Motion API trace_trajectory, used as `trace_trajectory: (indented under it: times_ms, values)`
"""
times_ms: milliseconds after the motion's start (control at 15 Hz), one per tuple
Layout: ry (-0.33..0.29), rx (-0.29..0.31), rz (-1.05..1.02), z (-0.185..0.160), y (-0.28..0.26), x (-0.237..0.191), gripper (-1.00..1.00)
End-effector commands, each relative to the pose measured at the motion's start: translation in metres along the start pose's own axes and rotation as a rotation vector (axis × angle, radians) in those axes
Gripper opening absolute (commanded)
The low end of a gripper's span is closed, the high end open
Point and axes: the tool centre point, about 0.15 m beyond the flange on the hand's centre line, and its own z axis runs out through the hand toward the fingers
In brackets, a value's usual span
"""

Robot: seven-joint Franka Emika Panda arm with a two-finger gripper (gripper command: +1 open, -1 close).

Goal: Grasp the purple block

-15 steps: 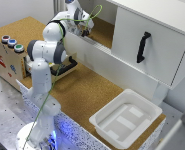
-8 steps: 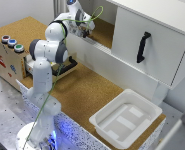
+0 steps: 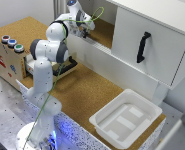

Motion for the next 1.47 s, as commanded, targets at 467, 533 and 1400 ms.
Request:
trace_trajectory:
  times_ms: [467,533,1400]
  values:
    - [0.018,-0.139,0.170,-0.147,0.076,-0.144,-1.00]
    - [0.015,-0.143,0.172,-0.152,0.086,-0.152,-1.00]
    - [0.020,0.039,-0.081,-0.167,0.268,-0.239,-1.00]
